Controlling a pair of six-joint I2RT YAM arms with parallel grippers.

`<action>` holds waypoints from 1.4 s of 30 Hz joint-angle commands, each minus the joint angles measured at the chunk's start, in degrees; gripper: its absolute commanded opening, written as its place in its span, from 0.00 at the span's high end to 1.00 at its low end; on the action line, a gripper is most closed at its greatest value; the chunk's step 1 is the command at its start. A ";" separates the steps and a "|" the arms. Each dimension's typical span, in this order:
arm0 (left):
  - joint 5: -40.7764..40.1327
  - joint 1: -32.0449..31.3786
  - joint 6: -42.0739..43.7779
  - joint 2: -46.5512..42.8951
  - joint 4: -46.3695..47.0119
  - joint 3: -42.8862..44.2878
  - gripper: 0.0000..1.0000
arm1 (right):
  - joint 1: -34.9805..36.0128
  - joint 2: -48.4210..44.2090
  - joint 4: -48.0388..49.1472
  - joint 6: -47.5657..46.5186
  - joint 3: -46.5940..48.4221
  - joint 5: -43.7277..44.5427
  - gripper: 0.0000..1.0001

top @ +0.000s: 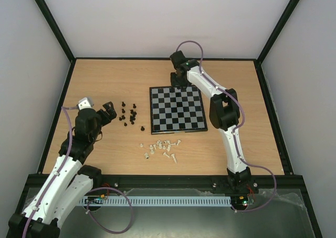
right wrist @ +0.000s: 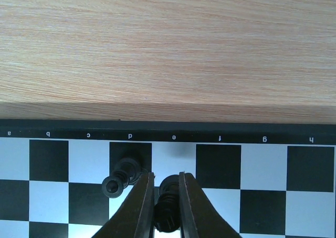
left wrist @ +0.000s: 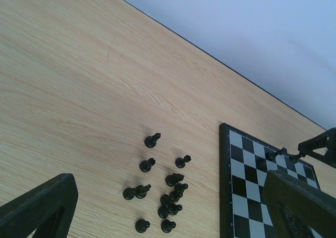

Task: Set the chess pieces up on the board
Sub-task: Place the chess piece on the chessboard.

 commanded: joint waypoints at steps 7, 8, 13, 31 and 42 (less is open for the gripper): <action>-0.65 -0.25 0.53 -0.27 0.99 -0.39 0.01 | -0.44 2.88 -1.63 -0.02 2.65 -1.34 0.93; -0.65 -0.25 0.55 -0.30 0.97 -0.36 0.01 | -0.44 3.05 -1.50 -0.02 2.72 -1.30 0.93; -0.78 -0.25 0.54 -0.32 0.92 -0.41 0.01 | -0.51 3.96 -0.97 0.11 2.64 -1.22 0.93; -0.61 -0.25 0.31 -0.04 1.44 -0.87 0.01 | -0.97 4.25 -0.02 0.24 1.30 -2.08 0.81; -0.89 -0.25 0.28 -0.16 1.53 -1.08 0.00 | -0.96 0.15 1.48 0.64 -0.22 -2.81 0.61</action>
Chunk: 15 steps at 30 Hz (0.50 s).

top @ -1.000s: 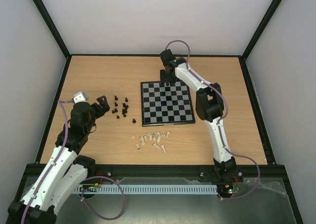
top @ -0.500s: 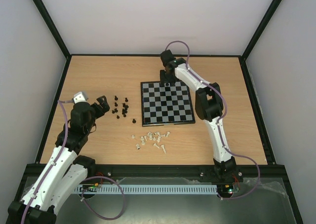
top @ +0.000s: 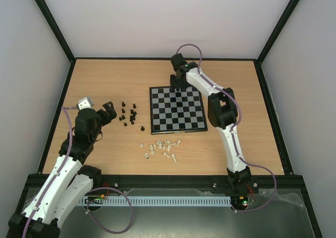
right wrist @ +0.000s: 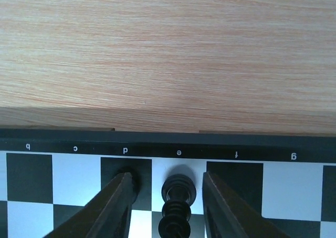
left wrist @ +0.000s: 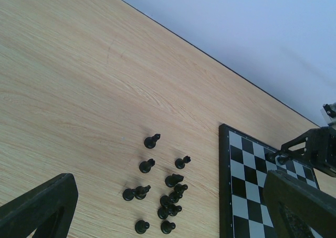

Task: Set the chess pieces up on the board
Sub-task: Place the chess piece on the chessboard.

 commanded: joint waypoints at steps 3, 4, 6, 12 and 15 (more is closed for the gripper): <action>-0.85 -0.25 0.24 -0.01 1.19 -0.96 0.00 | -0.27 -7.15 1.88 1.36 -4.30 1.46 0.43; -0.85 -0.25 0.28 0.02 1.22 -0.95 0.01 | -0.27 -8.68 2.75 1.56 -5.59 2.55 0.38; -0.85 -0.30 0.32 -0.02 1.40 -1.02 0.00 | -0.46 -11.97 4.36 2.24 -8.05 4.55 0.26; 0.83 -0.25 -0.14 -0.38 1.96 -0.68 0.01 | -1.14 -24.30 9.62 4.56 -19.22 7.39 0.02; 3.05 -0.26 -1.06 -0.46 3.00 -0.57 0.01 | -1.06 -32.49 12.84 5.96 -26.98 3.83 0.01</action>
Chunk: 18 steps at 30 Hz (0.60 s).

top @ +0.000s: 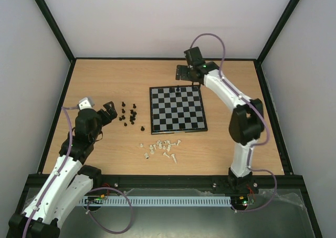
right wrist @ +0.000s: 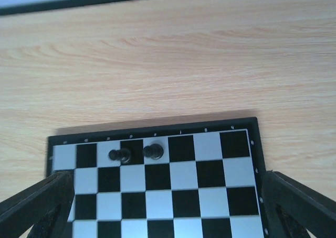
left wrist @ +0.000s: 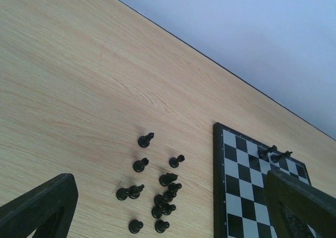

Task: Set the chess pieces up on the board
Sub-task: Place the chess piece on the chessboard, then pick up the chess piece at the center of the board.

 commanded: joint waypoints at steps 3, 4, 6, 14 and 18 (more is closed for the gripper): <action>4.87 -0.25 -0.59 0.28 2.69 0.84 0.01 | -0.05 -16.37 5.06 3.38 -14.21 -6.60 0.01; 5.52 -0.29 -0.07 0.74 2.58 1.41 0.01 | 0.40 -18.32 5.17 3.48 -16.28 -7.65 0.01; 6.10 -0.29 0.78 1.63 1.62 2.60 0.01 | 2.06 -22.30 5.76 3.71 -20.90 -9.00 0.01; 7.42 -0.27 1.85 -2.11 -6.71 4.01 0.01 | 18.40 -30.58 7.44 4.97 -31.01 -13.04 0.01; 5.22 -1.06 -0.80 -8.44 -10.72 5.08 0.00 | 24.14 -29.85 4.92 3.61 -30.23 -11.16 0.01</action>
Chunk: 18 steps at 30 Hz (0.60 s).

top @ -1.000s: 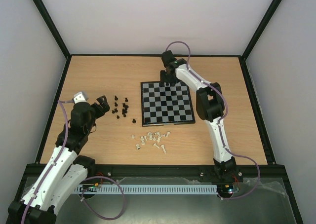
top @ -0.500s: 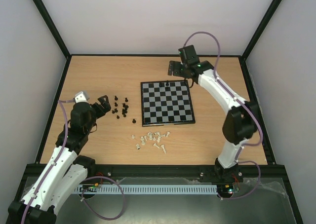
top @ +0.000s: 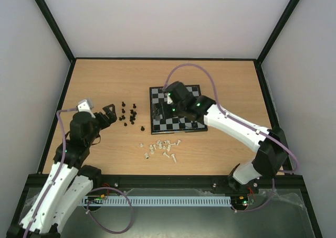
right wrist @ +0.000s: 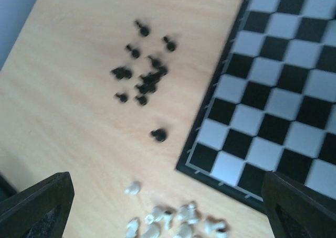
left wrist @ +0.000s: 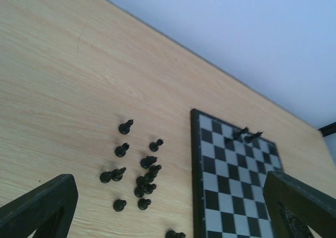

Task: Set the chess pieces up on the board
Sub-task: Pick up the chess piece at the center of the board.

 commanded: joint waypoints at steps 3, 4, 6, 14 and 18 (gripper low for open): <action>-1.36 -0.75 -5.33 -9.32 -3.98 0.92 0.01 | 4.32 0.61 -3.59 -1.11 1.00 4.33 0.02; -1.84 -0.71 -5.94 -10.45 -2.85 -0.16 0.01 | 4.33 1.18 -3.24 -1.04 1.20 5.40 0.04; -4.05 -0.73 -6.59 -11.00 -1.57 -1.15 0.01 | 4.30 4.06 -2.16 -1.07 2.53 6.85 0.12; -7.90 -0.75 -6.80 -7.62 5.04 -4.46 0.00 | 4.36 29.12 -6.86 -3.99 28.51 7.22 0.38; -9.50 -0.75 -7.14 -5.82 8.34 -6.84 0.01 | 4.29 41.71 -11.51 -4.65 44.07 7.52 0.38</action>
